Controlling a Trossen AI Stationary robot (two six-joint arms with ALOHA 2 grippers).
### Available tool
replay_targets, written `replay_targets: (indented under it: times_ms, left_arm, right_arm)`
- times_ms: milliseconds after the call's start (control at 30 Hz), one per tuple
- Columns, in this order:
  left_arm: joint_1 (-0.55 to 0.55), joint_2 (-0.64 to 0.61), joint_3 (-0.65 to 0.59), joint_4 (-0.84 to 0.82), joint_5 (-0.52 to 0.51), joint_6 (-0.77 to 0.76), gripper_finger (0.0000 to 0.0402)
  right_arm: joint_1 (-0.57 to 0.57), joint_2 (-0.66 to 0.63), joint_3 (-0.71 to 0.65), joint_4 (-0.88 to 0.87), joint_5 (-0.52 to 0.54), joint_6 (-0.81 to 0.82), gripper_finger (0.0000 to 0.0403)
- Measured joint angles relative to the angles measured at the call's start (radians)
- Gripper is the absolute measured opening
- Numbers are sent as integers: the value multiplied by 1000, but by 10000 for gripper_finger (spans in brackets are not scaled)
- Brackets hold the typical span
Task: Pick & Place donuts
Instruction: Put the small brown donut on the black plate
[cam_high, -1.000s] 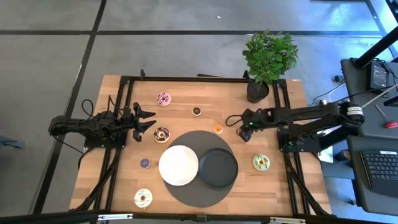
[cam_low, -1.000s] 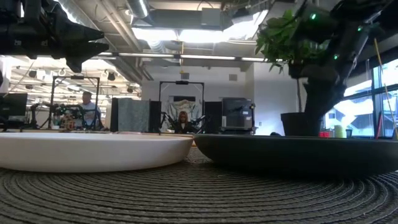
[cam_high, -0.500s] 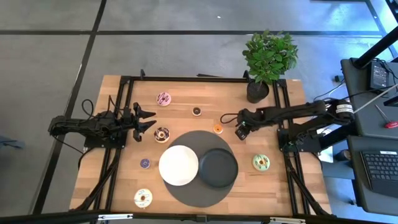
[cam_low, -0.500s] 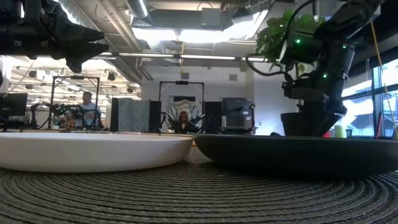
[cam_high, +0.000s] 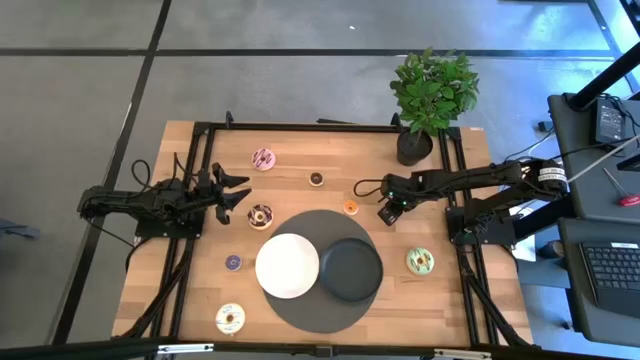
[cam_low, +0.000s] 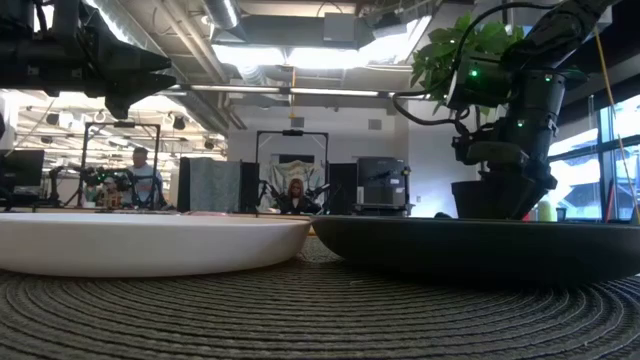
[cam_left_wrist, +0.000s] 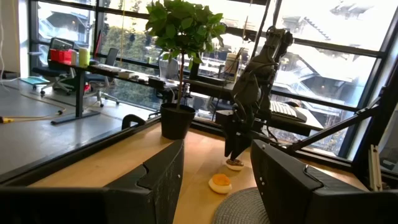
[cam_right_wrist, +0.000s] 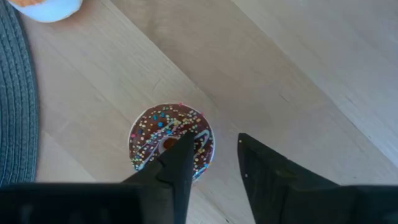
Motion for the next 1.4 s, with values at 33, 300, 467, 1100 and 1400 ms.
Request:
replay_targets:
  times_ms: [33, 300, 467, 1100, 1400]
  left_arm:
    - [0, 0, 0, 0, 0, 0, 182]
    - [0, 0, 0, 0, 0, 0, 182]
    - [0, 0, 0, 0, 0, 0, 182]
    - [0, 0, 0, -1, 2, 0, 184]
    - [0, 0, 0, -1, 2, 0, 185]
  right_arm:
    - [0, 0, 0, 0, -7, -1, 115]
    - [0, 0, 0, -1, -25, -2, 102]
    - [1, 0, 0, -3, -47, -2, 102]
    - [1, 0, 0, -5, -49, -32, 48]
    - [1, 0, 0, -8, -47, -82, 20]
